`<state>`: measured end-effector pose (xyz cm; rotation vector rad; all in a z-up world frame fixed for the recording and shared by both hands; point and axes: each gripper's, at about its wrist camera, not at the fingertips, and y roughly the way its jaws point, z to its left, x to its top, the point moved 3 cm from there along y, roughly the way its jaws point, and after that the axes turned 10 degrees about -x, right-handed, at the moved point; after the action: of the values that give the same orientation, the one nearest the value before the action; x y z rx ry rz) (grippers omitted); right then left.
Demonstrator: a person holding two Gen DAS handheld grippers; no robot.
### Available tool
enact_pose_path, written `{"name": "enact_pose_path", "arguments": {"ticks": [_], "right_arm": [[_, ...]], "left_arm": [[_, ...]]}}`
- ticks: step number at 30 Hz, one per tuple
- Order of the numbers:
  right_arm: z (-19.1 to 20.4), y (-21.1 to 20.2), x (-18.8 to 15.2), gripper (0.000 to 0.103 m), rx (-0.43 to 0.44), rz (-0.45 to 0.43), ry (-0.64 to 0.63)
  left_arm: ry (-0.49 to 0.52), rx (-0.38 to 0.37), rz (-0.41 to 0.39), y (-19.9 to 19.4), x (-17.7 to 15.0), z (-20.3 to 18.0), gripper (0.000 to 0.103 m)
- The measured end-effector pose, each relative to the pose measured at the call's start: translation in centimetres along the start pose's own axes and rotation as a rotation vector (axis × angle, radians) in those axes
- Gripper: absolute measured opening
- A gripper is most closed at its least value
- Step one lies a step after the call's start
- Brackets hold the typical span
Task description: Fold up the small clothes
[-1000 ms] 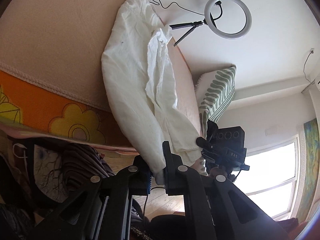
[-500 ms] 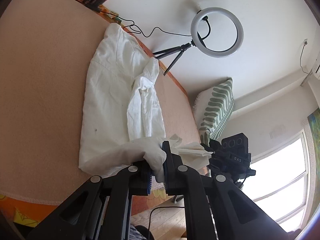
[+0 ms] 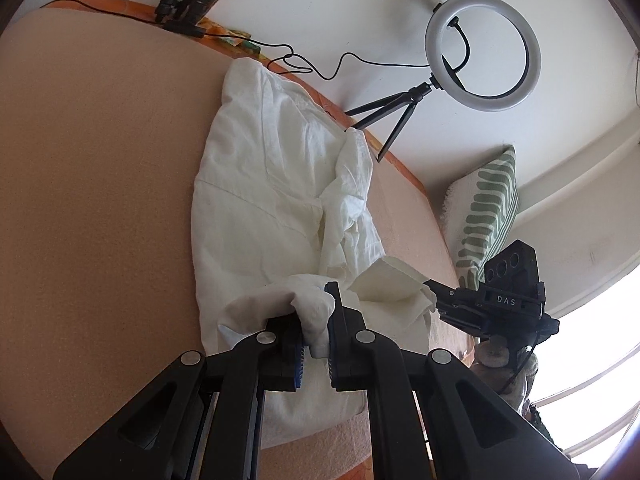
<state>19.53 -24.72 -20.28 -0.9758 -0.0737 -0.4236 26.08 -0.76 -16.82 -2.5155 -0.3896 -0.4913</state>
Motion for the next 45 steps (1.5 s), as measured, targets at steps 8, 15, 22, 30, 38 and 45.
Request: {"name": "enact_pose_path", "arguments": {"ticks": [8, 15, 22, 30, 38, 45], "right_arm": [[-0.8, 1.8, 0.9, 0.01, -0.054, 0.009, 0.044], [-1.0, 1.8, 1.1, 0.01, -0.072, -0.002, 0.063], [-1.3, 1.3, 1.0, 0.01, -0.088, -0.017, 0.083], [-1.5, 0.4, 1.5, 0.01, -0.04, -0.023, 0.104], [1.0, -1.8, 1.7, 0.019, -0.106, -0.068, -0.041], [-0.1, -5.3, 2.7, 0.075, -0.082, -0.185, -0.033]], "left_arm": [[0.103, 0.07, 0.015, 1.5, 0.9, -0.3, 0.007], [0.31, 0.204, 0.015, 2.5, 0.7, -2.9, 0.015], [0.382, 0.229, -0.009, 2.6, 0.2, -4.0, 0.017], [0.389, 0.25, -0.017, 2.8, 0.4, -3.6, 0.028], [0.39, 0.253, -0.149, 0.2, 3.0, -4.1, 0.056], [0.4, 0.248, -0.137, -1.1, 1.8, -3.6, 0.057]]}}
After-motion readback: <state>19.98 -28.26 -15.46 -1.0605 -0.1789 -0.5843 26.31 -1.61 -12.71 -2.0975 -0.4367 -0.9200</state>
